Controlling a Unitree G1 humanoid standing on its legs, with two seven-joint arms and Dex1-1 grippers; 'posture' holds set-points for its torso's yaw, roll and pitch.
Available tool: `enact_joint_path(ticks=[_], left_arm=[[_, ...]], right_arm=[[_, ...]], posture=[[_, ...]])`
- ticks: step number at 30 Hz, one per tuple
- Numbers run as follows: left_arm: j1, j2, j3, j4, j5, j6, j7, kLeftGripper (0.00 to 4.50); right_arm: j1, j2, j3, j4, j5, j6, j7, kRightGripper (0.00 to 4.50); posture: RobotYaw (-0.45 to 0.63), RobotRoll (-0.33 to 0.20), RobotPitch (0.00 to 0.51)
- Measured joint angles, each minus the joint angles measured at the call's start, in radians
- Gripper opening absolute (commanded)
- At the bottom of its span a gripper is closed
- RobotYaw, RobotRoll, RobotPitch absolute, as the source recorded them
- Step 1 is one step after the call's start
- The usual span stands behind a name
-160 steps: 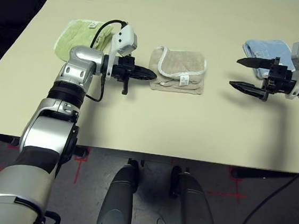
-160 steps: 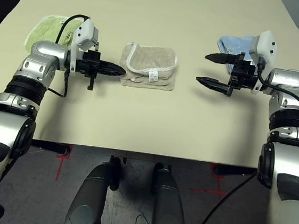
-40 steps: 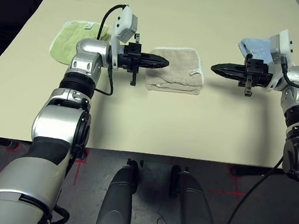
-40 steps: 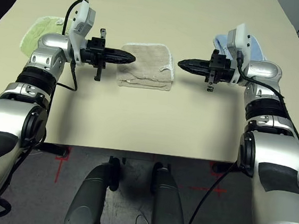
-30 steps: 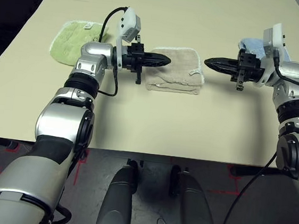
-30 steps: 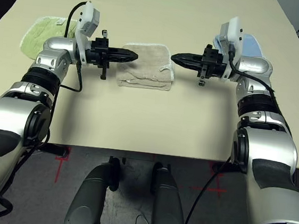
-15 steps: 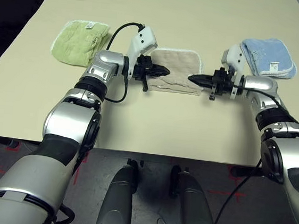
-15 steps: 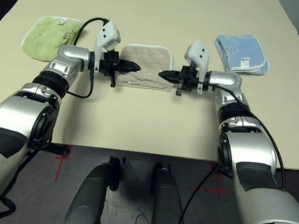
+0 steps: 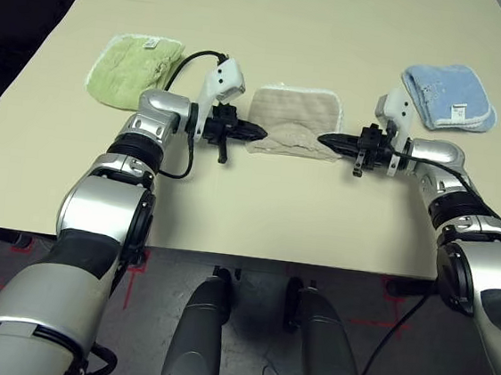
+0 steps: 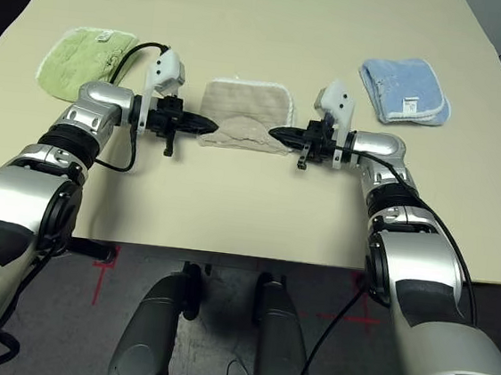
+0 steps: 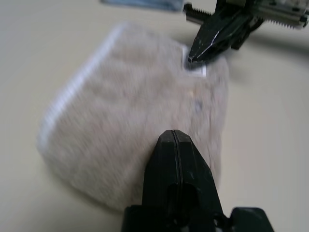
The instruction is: Fold the towel and set it aside.
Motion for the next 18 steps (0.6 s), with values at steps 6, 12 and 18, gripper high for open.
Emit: enact_joint_path(ticks=[6,12,18], left_arm=[[-0.075,-0.028,0.092,-0.002,-0.064,0.044,0.155,0.02],[-0.050,-0.051,0.071,0.017,-0.019,0.066,0.350,0.02],[-0.017,-0.084,0.072,0.036,-0.015,0.070,0.427,0.02]], right_arm=[[-0.055,0.044,-0.020,-0.010,0.008,0.005,-0.149,0.00],[-0.048,0.101,0.024,0.007,-0.070,0.005,-0.344,0.00],[-0.038,0.133,0.029,0.039,-0.123,0.008,-0.485,0.00]], posture=[[0.04,0.000,0.273],[0.04,0.000,0.275],[0.04,0.000,0.275]])
